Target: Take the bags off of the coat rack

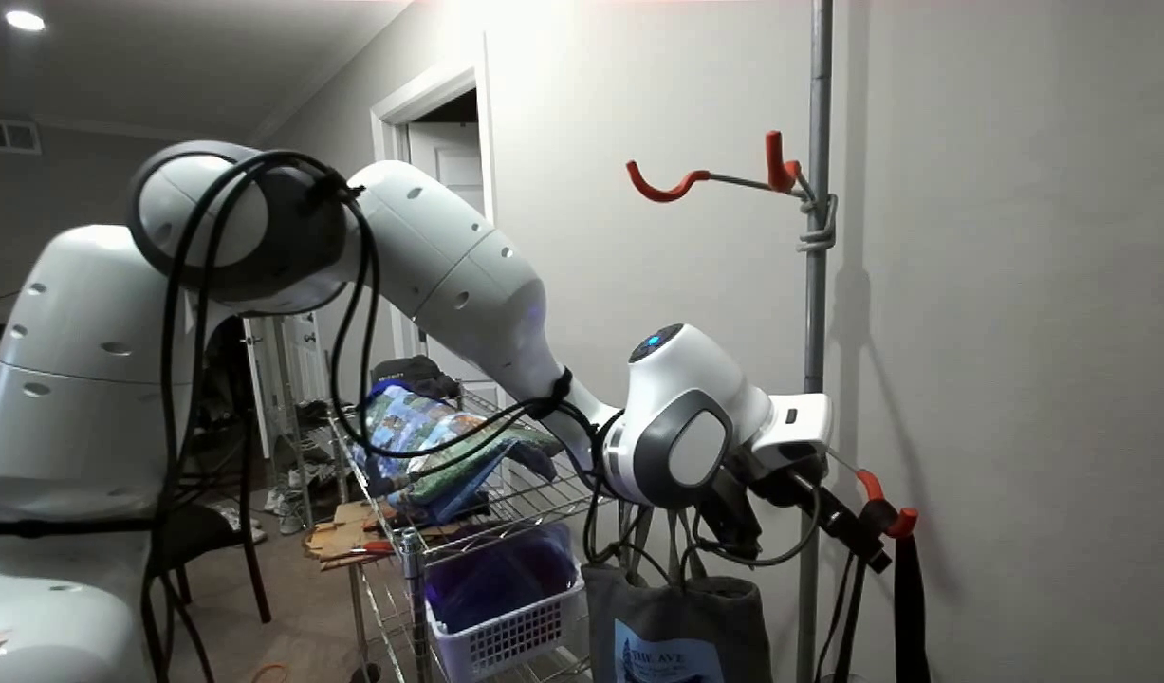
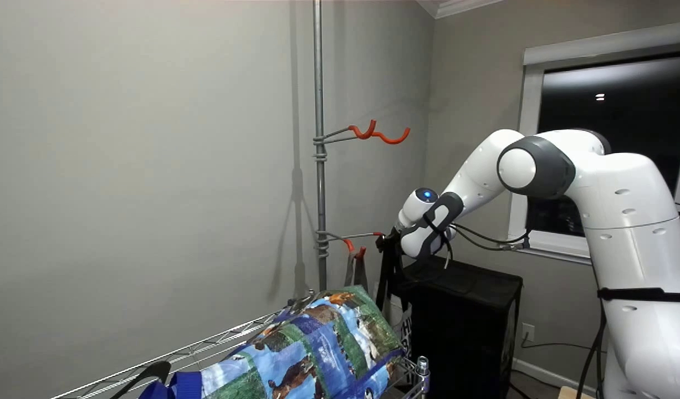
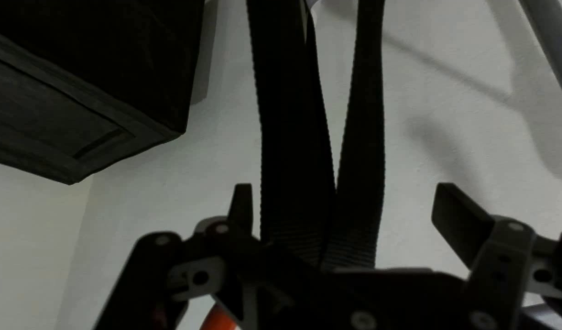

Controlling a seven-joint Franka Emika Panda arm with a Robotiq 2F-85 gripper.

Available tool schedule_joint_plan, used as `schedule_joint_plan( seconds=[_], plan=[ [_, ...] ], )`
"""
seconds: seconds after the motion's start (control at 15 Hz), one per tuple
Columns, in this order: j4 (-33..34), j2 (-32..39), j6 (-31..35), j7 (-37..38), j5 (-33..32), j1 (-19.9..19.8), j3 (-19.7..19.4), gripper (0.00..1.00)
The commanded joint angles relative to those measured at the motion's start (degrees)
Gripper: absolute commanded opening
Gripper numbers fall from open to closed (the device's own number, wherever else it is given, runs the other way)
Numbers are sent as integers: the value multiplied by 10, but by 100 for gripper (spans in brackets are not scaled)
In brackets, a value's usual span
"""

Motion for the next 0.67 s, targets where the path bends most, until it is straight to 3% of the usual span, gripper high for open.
schedule_joint_plan(
  seconds=[0.0, 0.2, 0.4, 0.47, 0.6],
  plan=[
    [12, 16, 13, 60, -4, 47, -54, 100],
    [28, 45, 24, 111, -17, 112, -137, 100],
    [34, 69, 15, 131, -13, 159, -191, 100],
    [35, 77, 12, 135, -13, 174, -207, 75],
    [34, 94, 10, 139, -12, 201, -238, 67]
  ],
)
